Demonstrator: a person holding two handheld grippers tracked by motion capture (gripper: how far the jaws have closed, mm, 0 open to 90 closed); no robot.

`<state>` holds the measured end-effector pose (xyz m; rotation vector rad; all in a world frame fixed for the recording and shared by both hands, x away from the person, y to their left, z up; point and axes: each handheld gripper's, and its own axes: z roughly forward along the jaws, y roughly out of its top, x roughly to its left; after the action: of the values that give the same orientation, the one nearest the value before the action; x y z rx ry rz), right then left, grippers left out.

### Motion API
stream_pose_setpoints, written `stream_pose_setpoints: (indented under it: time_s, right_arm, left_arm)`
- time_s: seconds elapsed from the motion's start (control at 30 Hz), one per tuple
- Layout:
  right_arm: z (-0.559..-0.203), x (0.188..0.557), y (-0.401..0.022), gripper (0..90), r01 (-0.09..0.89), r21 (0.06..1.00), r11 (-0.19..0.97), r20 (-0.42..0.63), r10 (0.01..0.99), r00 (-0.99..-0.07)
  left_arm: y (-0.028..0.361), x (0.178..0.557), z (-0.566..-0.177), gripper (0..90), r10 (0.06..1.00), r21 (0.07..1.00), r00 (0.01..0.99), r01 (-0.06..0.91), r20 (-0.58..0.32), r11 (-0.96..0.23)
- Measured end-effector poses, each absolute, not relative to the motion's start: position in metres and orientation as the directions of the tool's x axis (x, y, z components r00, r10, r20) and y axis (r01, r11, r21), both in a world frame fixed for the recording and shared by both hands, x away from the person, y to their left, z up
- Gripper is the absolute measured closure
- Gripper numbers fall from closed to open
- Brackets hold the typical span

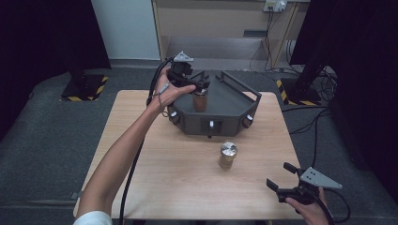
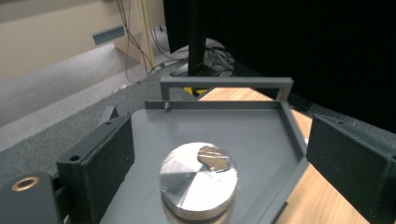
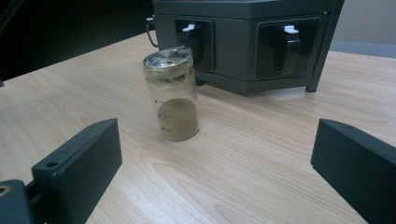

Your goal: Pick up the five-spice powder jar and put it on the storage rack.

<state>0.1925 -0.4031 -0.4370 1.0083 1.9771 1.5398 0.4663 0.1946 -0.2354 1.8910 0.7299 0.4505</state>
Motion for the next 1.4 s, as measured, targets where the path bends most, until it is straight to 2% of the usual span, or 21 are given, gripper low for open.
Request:
stream_pose_setpoints:
  time_s: [0.17, 0.33, 0.63, 0.9, 1.07, 1.4]
  right_arm:
    - [-0.437, 0.192, -0.403, 2.5, 0.279, 0.953, 0.115, 0.094, 0.765, -0.637]
    - [-0.437, 0.193, -0.403, 2.4, 0.277, 0.953, 0.12, 0.09, 0.762, -0.641]
    - [-0.436, 0.193, -0.402, 2.5, 0.276, 0.953, 0.124, 0.087, 0.761, -0.643]
    - [-0.436, 0.193, -0.402, 2.5, 0.278, 0.952, 0.127, 0.086, 0.761, -0.643]
    - [-0.436, 0.194, -0.402, 2.5, 0.277, 0.952, 0.128, 0.085, 0.76, -0.644]
    - [-0.436, 0.193, -0.401, 2.6, 0.279, 0.951, 0.129, 0.085, 0.763, -0.641]
  left_arm:
    - [0.199, 0.446, -0.227, 6.5, 0.656, 0.921, 0.754, 0.249, 0.01, -0.3]
    - [0.21, 0.427, -0.227, 6.5, 0.646, 0.939, 0.763, 0.229, -0.011, -0.255]
    - [0.228, 0.386, -0.219, 6.4, 0.63, 0.952, 0.775, 0.16, 0.043, -0.262]
    - [0.246, 0.355, -0.225, 5.8, 0.612, 0.967, 0.791, 0.135, 0.028, -0.218]
    - [0.253, 0.333, -0.228, 5.6, 0.611, 0.968, 0.789, 0.099, 0.066, -0.231]
    - [0.275, 0.297, -0.25, 5.7, 0.633, 0.979, 0.77, 0.055, 0.084, -0.197]
